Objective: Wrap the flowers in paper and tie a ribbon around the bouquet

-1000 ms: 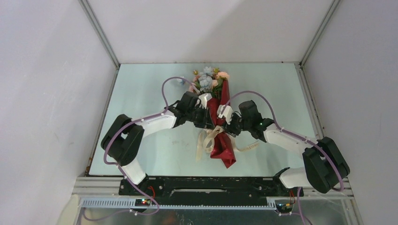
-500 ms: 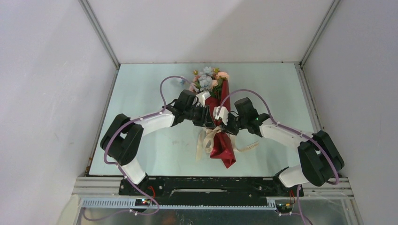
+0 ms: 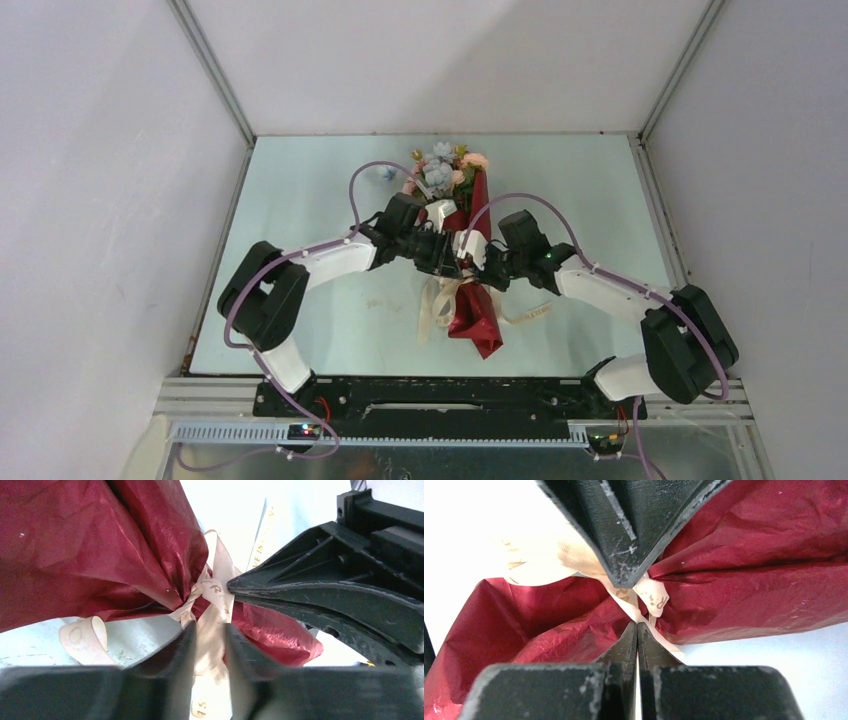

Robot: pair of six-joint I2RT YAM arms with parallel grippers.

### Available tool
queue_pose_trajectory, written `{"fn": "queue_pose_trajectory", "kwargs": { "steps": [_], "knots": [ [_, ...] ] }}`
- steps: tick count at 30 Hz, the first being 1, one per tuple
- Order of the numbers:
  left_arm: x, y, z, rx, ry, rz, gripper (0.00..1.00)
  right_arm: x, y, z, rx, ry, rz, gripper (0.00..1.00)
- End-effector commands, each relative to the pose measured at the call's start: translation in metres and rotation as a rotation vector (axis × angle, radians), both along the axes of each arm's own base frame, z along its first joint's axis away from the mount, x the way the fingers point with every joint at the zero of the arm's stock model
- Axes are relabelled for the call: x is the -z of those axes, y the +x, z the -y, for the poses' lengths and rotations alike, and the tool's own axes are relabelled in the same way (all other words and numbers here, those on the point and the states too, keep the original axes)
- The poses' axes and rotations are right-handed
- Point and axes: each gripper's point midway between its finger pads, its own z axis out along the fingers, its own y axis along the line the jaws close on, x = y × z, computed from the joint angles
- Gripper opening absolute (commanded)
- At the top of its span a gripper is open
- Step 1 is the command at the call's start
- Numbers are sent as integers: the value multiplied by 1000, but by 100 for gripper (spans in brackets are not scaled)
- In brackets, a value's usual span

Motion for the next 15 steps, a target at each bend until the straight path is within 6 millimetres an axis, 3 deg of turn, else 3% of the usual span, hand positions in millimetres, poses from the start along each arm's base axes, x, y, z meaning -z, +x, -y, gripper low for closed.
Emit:
{"fn": "queue_pose_trajectory", "kwargs": {
  "steps": [1, 3, 5, 15],
  "knots": [
    [-17, 4, 7, 34, -30, 63, 23, -31, 12, -5, 60, 56, 68, 0],
    [-21, 6, 9, 28, -40, 69, 6, -39, 13, -6, 104, 89, 69, 0],
    [-26, 8, 12, 23, -56, 76, 1, -46, 13, -7, 164, 127, 58, 0],
    [-58, 17, 24, -48, -170, 80, 0, -58, -7, -26, 332, 271, -95, 0]
  ]
}}
